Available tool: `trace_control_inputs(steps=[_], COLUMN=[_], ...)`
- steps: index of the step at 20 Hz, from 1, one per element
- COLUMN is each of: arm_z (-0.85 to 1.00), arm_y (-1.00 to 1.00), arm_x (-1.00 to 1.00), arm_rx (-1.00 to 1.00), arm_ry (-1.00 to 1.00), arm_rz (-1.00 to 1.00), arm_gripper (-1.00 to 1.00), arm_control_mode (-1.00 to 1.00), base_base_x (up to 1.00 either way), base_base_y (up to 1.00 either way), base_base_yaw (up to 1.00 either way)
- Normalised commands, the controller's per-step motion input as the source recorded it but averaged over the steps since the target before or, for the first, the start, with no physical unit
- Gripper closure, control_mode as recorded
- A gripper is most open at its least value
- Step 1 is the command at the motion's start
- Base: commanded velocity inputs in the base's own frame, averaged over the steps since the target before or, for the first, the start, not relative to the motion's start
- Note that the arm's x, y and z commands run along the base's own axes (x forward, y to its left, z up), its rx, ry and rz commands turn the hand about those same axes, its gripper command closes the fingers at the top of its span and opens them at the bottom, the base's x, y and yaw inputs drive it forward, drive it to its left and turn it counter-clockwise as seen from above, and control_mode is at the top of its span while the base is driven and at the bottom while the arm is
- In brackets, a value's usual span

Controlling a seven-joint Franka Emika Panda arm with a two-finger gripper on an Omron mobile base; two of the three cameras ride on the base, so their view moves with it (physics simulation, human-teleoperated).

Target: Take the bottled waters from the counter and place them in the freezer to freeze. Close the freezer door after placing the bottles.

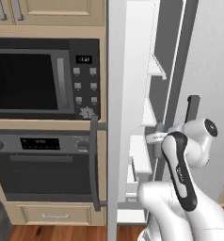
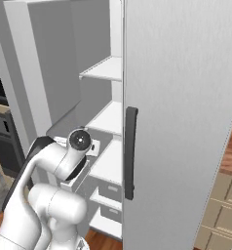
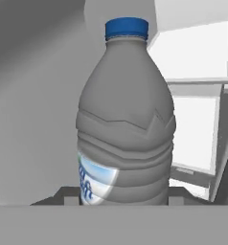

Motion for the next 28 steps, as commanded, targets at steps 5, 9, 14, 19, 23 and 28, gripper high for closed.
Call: trace_control_inputs(steps=[5,9,14,19,23,28], arm_z=[-0.15,-0.15,-0.16,-0.34,-0.31,-0.31], arm_y=[0.27,0.04,0.0,0.0,0.0,0.0], arm_x=[0.46,0.39,0.39,0.38,0.27,0.25], arm_rx=[-0.01,0.0,0.0,0.0,0.0,0.0], arm_ry=[-0.23,-0.3,-0.21,-0.13,-0.09,-0.03], arm_rz=[-0.01,-0.04,-0.05,-0.08,-0.13,-0.19], arm_gripper=[1.0,1.0,1.0,1.0,1.0,1.0], arm_control_mode=[-1.0,-1.0,-1.0,-1.0,-1.0,-1.0], base_base_x=[0.0,0.0,0.0,0.0,0.0,0.0], base_base_y=[0.0,0.0,0.0,0.0,0.0,0.0], base_base_yaw=[0.0,0.0,0.0,0.0,0.0,0.0])
